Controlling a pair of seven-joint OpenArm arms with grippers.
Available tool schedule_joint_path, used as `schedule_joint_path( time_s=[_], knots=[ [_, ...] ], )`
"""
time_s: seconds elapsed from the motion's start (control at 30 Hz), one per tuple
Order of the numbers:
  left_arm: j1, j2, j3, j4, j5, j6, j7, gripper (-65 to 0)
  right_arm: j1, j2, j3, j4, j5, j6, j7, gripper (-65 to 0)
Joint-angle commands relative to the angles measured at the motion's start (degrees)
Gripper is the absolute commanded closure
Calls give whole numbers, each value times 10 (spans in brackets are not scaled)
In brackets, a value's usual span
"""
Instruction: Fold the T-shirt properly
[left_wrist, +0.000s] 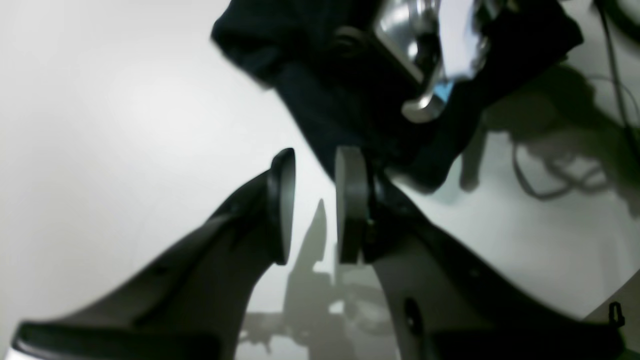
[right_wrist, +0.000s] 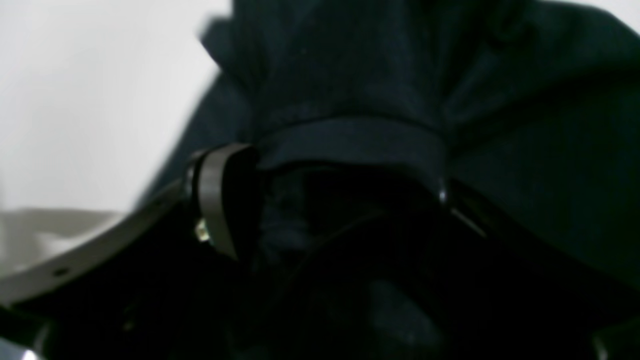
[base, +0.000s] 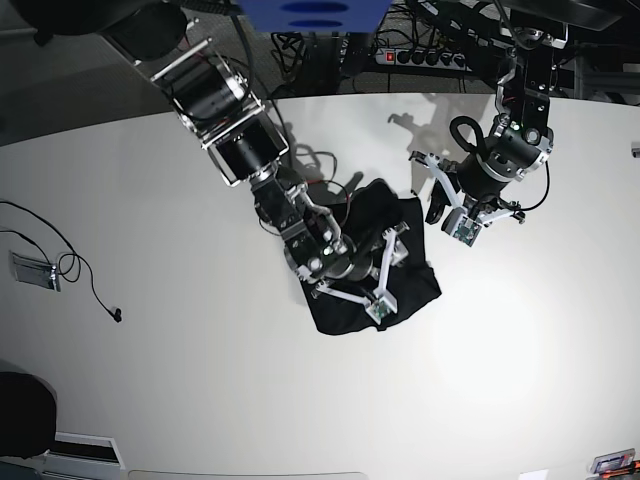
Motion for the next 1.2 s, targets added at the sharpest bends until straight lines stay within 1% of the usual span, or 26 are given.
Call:
schedule_joint_path(
  time_s=[0.0,0.07,0.17,0.27,0.37,0.5,0.57,0.7,0.77,0.8,0.83,1.0,1.1,1.17],
  knots=[
    [-4,-5,-3,11,-1,1,-11,-145,27,-7,1,11,28,-1,14,-413],
    [-4,-5,-3,11,-1,1,-11,-145,41,-7,2,11,71,-1,14,-413],
    [-4,-5,-3,11,-1,1,-11,-145,62,-7,2,12,85,-3,11,-413],
    [-4,-5,-3,11,-1,1,-11,-145,72,-7,2,34,86,-19,6,-413],
    [-4,-5,-3,11,-1,1,-11,-145,71,-7,2,73,87,-20,-21,-413],
    [-5,-5,-3,11,-1,1,-11,-145,57,-7,-6,87,82,-20,-22,-413],
    [-5,-5,-3,11,-1,1,-11,-145,51,-7,-6,91,70,-20,-23,-413],
    [-5,-5,-3,11,-1,1,-11,-145,33,-5,-5,103,59,-20,-42,-413],
    [-5,-5,-3,11,-1,1,-11,-145,34,10,14,142,59,-20,-52,-402],
    [-5,-5,-3,11,-1,1,-11,-145,33,13,23,166,59,-20,-57,-381],
    [-5,-5,-3,11,-1,1,-11,-145,33,13,30,186,59,-20,-64,-343],
    [-5,-5,-3,11,-1,1,-11,-145,33,13,45,256,59,-20,-102,-133],
    [-5,-5,-3,11,-1,1,-11,-145,33,13,46,265,59,-20,-125,-1],
    [-5,-5,-3,11,-1,1,-11,-145,33,13,46,261,58,-20,-118,0]
  ],
)
